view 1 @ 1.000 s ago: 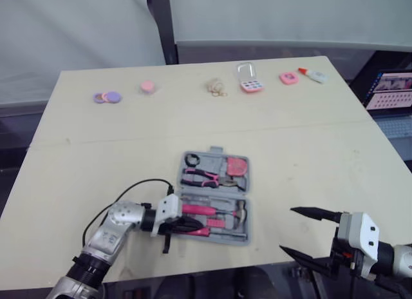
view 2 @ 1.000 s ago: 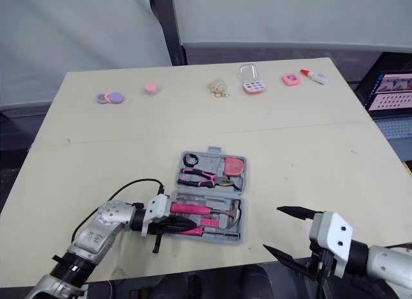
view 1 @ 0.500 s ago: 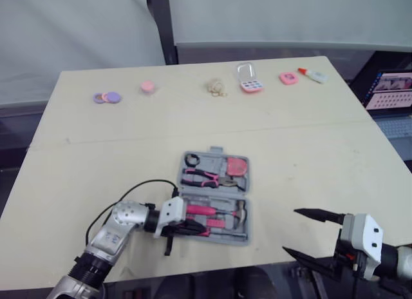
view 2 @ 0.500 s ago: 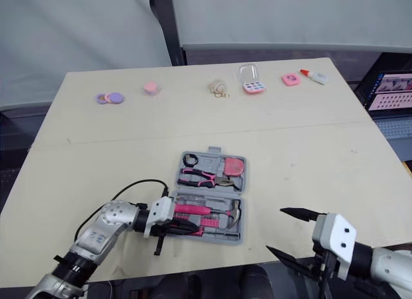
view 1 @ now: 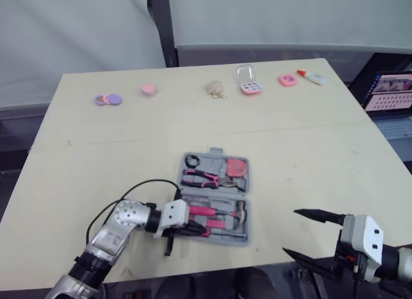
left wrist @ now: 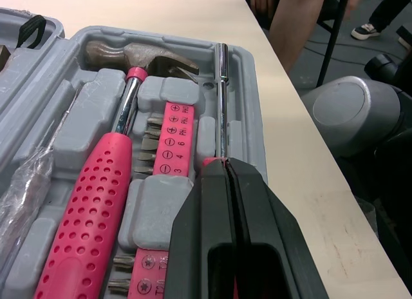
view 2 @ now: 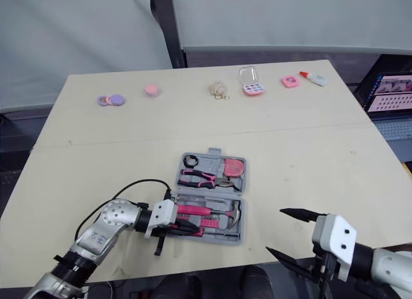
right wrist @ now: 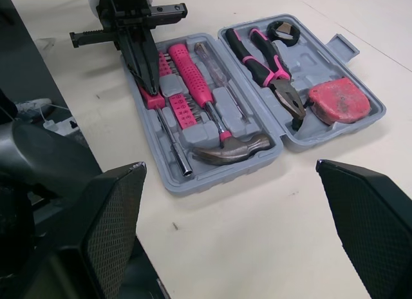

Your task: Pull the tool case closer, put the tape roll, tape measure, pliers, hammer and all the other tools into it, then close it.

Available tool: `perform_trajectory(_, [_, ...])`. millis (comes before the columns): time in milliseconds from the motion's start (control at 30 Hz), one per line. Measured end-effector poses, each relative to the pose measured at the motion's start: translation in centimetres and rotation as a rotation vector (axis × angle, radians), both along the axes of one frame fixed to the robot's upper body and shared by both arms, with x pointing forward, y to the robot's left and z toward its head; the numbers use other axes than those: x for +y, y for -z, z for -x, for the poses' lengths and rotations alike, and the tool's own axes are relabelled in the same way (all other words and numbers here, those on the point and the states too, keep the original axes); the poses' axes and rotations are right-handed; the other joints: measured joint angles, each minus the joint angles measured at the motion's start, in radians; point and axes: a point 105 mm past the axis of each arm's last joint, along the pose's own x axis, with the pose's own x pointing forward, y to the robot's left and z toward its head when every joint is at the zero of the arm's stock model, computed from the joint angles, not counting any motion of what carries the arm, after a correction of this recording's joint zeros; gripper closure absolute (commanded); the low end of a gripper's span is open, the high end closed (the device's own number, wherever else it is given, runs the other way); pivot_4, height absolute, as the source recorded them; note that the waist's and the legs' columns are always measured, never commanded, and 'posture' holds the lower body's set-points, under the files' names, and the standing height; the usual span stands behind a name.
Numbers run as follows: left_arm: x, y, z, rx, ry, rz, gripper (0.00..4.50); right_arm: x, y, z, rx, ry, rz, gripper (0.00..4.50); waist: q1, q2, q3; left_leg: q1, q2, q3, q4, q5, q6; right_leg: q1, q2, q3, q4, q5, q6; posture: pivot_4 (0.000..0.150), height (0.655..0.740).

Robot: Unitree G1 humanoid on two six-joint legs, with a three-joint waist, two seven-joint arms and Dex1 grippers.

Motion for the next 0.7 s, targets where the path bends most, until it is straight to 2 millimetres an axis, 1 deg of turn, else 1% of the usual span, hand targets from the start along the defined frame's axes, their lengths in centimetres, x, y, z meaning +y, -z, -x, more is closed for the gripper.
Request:
perform_trajectory(300, [-0.35,0.32,-0.19,-0.032,0.019,-0.052,4.43,-0.06,-0.02,-0.18,0.0,0.01,0.001,0.0,0.001,0.005,-0.011,0.003,0.0,-0.001,-0.001,0.0,0.0,0.003,0.0,0.001,-0.002,0.0,0.0,0.15,0.74])
perform_trajectory(467, [-0.6,0.43,-0.27,-0.041,0.033,-0.066,4.43,-0.1,-0.02,-0.23,-0.002,0.014,0.004,0.0,0.003,0.01,-0.014,0.004,0.0,-0.001,-0.001,0.0,0.0,0.004,0.0,0.001,-0.002,0.0,0.0,0.15,0.74])
perform_trajectory(567, [-0.7,0.48,-0.3,-0.041,0.029,-0.063,4.43,-0.1,-0.02,-0.24,-0.003,0.014,0.004,0.0,0.006,0.01,-0.014,0.008,0.0,-0.001,-0.002,0.0,0.0,0.008,0.0,0.001,-0.003,0.0,0.0,0.15,0.74])
perform_trajectory(633, [-0.75,0.56,-0.31,-0.029,0.019,-0.063,4.43,-0.09,-0.06,-0.28,-0.006,0.014,0.005,0.0,0.009,0.01,-0.014,0.013,0.0,-0.002,-0.003,-0.001,0.0,0.014,0.0,0.002,-0.006,0.0,0.0,0.15,0.74])
perform_trajectory(700, [-0.57,0.48,-0.22,0.013,-0.013,-0.047,4.43,-0.05,-0.22,-0.45,-0.017,0.011,0.006,0.0,0.006,0.01,-0.014,0.014,0.002,-0.001,-0.004,-0.001,0.0,0.016,0.0,0.002,-0.01,-0.001,0.001,0.15,0.74])
